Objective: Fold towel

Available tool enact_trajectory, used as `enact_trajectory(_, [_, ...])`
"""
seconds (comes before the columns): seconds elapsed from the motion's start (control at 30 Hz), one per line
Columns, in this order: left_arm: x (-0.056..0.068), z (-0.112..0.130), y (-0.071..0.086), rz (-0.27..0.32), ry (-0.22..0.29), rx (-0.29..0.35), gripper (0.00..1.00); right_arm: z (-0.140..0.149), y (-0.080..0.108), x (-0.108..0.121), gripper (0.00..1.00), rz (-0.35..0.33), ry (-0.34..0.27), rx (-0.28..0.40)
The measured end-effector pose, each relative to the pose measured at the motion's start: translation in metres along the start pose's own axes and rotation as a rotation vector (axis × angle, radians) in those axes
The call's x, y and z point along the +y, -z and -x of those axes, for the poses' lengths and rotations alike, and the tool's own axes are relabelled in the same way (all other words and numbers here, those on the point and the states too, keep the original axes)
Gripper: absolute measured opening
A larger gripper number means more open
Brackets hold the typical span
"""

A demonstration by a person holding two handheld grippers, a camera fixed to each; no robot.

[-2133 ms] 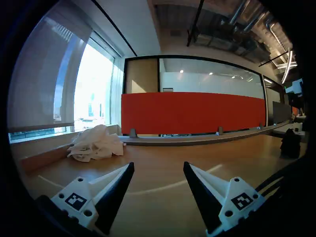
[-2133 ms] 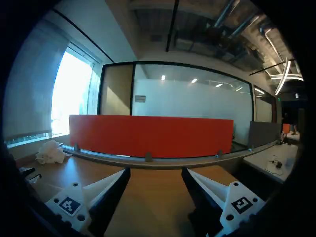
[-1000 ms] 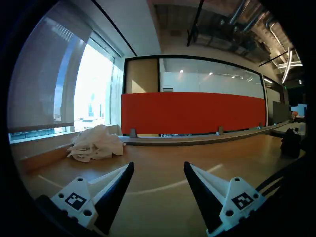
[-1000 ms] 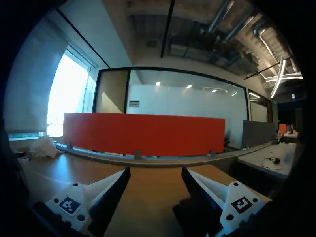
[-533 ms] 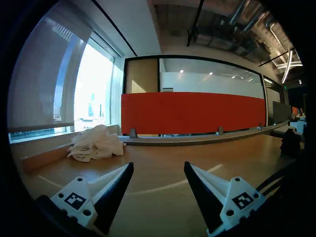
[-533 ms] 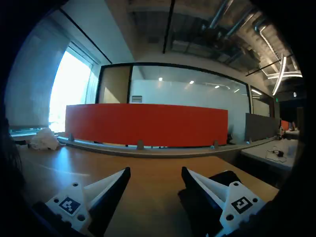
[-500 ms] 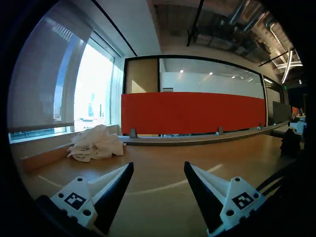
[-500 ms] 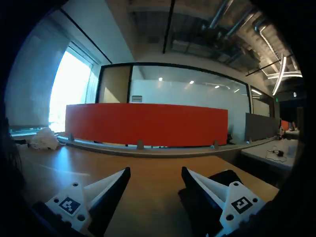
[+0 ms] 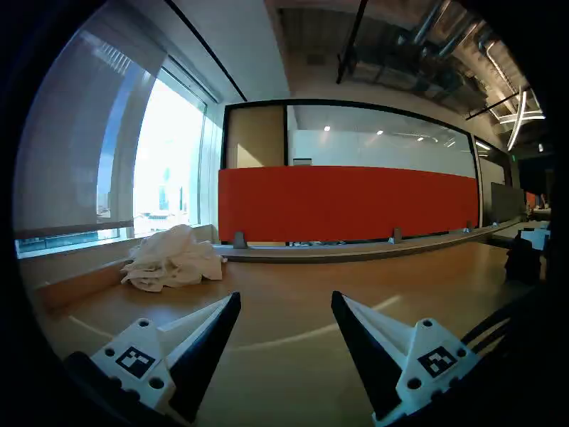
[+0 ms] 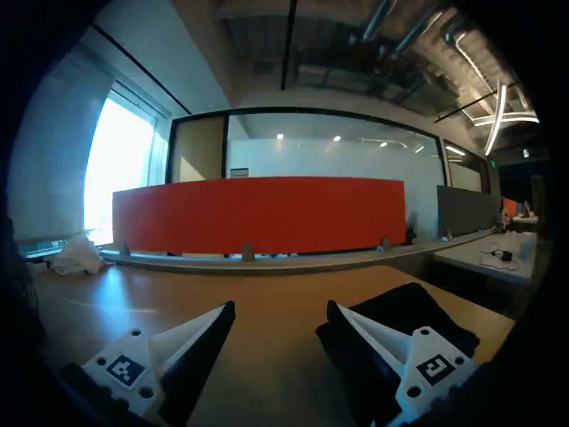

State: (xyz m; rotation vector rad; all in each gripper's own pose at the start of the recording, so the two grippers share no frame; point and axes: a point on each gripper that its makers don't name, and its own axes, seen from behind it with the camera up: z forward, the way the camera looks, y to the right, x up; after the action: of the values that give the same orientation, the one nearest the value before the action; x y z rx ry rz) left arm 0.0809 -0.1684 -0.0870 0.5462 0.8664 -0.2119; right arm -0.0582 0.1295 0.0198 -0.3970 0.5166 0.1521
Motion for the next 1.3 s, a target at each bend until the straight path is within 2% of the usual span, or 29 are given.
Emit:
enact_trajectory(0.6, [0.001,0.000,0.000,0.000,0.000,0.000,0.94,0.012,-0.001,-0.003,1.00,-0.019,-0.048,-0.005])
enact_trajectory(1.3, [0.000,-0.001,0.001,0.000,0.000,0.000,0.94,0.014,0.000,-0.009,1.00,-0.017,-0.009,0.004])
